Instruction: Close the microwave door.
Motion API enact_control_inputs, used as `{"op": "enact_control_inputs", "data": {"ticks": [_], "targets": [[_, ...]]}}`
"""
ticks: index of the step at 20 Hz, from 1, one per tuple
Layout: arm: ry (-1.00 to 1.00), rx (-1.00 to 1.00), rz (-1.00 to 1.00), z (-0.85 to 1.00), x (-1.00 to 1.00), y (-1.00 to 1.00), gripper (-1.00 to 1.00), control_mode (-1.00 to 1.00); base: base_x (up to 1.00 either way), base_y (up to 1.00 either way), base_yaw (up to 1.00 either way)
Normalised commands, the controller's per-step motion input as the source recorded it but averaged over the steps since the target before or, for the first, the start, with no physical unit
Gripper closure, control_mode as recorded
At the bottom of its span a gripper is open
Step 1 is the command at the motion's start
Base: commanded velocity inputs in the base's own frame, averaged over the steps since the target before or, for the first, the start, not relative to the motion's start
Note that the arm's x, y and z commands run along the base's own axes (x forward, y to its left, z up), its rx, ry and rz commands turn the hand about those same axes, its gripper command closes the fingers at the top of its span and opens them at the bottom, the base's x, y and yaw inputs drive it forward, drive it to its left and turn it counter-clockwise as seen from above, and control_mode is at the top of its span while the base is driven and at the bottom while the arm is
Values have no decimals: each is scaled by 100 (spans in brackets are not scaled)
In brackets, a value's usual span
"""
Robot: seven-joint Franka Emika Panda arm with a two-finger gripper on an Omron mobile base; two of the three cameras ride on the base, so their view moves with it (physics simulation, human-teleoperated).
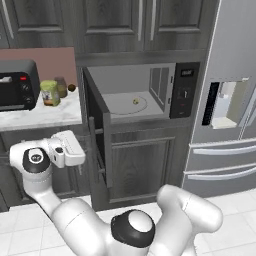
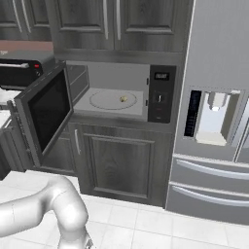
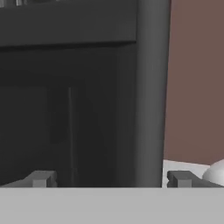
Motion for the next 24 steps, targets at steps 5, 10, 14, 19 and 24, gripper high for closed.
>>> {"op": "enact_control_inputs", "data": {"ticks": [5,10,14,19,24], "targets": [[-3,0,0,0,-43,-66,-100,-100,0,0,0],[0,0,0,0,-29,-66,-100,-100,0,0,0],[0,0,0,0,-2,-84,-100,-100,0,0,0],[1,0,2,-1,10,-97,-100,-100,0,0,0],[1,2,15,-21,67,-91,-100,-100,0,0,0]]}}
